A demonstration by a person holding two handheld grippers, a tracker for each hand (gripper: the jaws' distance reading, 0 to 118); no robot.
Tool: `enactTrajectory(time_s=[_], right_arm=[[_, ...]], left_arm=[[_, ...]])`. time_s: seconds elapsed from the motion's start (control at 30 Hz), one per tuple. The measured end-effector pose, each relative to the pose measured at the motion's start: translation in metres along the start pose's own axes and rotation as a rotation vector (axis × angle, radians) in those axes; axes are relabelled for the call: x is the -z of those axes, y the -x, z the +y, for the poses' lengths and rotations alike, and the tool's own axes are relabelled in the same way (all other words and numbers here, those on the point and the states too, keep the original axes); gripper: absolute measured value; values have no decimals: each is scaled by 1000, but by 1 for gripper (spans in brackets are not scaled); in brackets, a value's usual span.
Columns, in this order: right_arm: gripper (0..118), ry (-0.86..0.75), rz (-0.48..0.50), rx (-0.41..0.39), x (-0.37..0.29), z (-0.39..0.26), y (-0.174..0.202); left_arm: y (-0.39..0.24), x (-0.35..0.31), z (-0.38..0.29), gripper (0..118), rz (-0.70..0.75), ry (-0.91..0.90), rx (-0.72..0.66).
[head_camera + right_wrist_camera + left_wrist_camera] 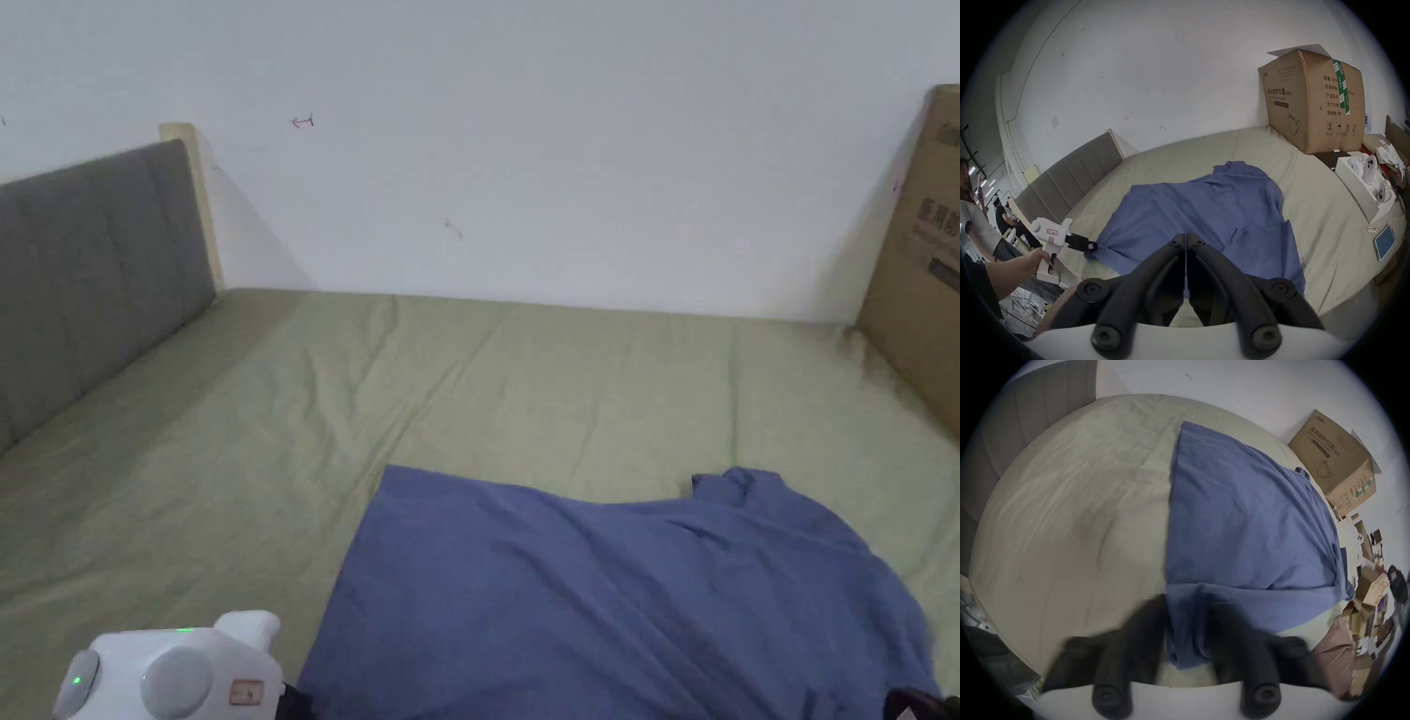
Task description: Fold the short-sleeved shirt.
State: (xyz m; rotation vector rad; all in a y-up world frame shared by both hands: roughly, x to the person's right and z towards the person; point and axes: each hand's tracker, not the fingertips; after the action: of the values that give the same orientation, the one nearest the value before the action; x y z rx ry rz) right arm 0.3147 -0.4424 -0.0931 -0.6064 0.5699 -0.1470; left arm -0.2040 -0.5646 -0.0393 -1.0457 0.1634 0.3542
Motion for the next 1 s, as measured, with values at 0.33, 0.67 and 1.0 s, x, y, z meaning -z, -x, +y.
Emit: enactTrajectory(time_s=[0.33,0.67,1.0], right_arm=[[2,17,-96,90,1,-4,-55],[112,562,-364,152,61,-56,-164],[6,547,-197,95,52,-50,-150]], left_arm=[[-11,-65,-33,5,-80,-291,39],[-24,-58,-36,5,2,-202,125],[-31,-54,-35,5,51,-149,154]])
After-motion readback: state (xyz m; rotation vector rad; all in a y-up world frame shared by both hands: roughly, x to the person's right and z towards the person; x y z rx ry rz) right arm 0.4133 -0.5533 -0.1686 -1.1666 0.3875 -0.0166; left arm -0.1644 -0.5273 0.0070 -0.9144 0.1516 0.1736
